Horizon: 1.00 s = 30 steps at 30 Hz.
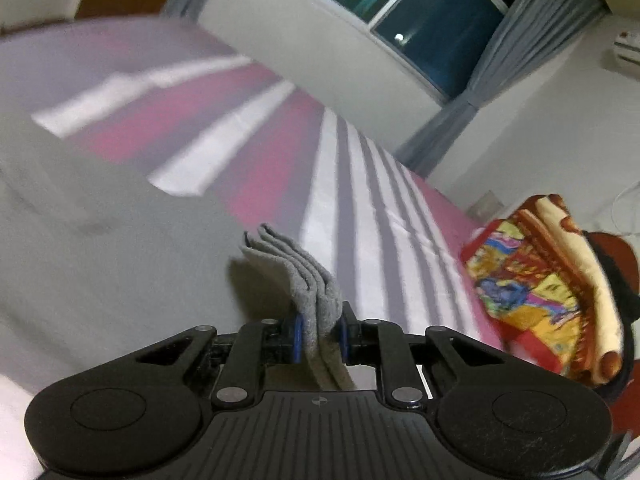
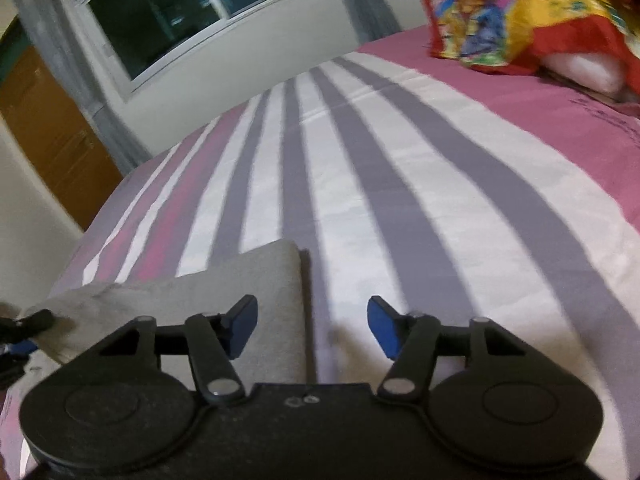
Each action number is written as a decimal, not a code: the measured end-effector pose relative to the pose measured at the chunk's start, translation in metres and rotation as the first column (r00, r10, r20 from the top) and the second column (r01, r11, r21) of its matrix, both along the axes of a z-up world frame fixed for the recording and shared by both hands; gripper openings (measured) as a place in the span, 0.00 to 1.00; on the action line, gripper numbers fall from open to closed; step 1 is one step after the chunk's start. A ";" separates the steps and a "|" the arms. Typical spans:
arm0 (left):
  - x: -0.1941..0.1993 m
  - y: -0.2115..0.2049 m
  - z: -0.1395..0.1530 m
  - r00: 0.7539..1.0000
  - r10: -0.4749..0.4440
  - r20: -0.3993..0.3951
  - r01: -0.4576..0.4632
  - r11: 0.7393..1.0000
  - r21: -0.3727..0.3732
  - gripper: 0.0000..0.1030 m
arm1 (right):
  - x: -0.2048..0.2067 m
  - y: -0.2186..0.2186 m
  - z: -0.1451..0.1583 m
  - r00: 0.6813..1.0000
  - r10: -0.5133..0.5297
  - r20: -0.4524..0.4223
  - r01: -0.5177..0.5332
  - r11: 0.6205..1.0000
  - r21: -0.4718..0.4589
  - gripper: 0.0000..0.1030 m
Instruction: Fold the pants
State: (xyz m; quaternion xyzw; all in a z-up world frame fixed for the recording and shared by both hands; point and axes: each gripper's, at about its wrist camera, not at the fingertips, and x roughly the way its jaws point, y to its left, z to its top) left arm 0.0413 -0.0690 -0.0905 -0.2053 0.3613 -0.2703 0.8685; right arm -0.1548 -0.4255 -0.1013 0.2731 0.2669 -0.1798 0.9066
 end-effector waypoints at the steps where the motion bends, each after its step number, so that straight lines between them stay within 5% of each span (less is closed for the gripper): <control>1: 0.001 0.006 -0.002 1.000 0.006 0.010 -0.006 0.999 0.035 0.17 | 0.007 0.007 0.000 1.000 0.022 -0.006 -0.022 1.000 -0.012 0.55; 4: 0.006 0.015 -0.028 1.000 0.024 -0.010 -0.023 0.991 0.134 0.18 | 0.031 0.037 -0.001 0.994 0.103 -0.047 -0.106 0.992 -0.072 0.52; 6: 0.015 0.006 -0.059 0.996 0.014 -0.092 0.006 0.975 0.220 0.18 | 0.043 0.053 -0.006 0.987 0.141 -0.079 -0.150 0.983 -0.110 0.51; 8: 0.015 0.003 -0.076 0.995 0.017 -0.101 0.007 0.974 0.228 0.18 | 0.053 0.063 -0.015 0.977 0.168 -0.129 -0.183 0.976 -0.118 0.51; 11: 0.021 -0.001 -0.071 0.995 0.013 -0.103 0.011 0.972 0.233 0.18 | 0.066 0.074 -0.034 0.944 0.211 -0.253 -0.255 0.954 -0.156 0.51; 15: 0.024 -0.001 -0.054 0.996 0.022 -0.082 -0.006 0.982 0.187 0.18 | 0.068 0.076 -0.028 0.944 0.226 -0.241 -0.269 0.949 -0.163 0.54; 21: 0.027 0.004 -0.070 0.995 0.020 -0.102 0.004 0.972 0.236 0.18 | 0.081 0.091 -0.039 0.924 0.259 -0.282 -0.316 0.931 -0.182 0.59; 27: 0.012 0.018 -0.058 0.995 0.057 -0.079 -0.034 0.961 0.273 0.38 | 0.083 0.092 -0.038 0.913 0.279 -0.299 -0.345 0.918 -0.196 0.60; 30: 0.002 0.031 -0.046 0.995 0.081 -0.054 -0.063 0.959 0.276 0.38 | 0.081 0.099 -0.041 0.918 0.268 -0.293 -0.338 0.915 -0.220 0.60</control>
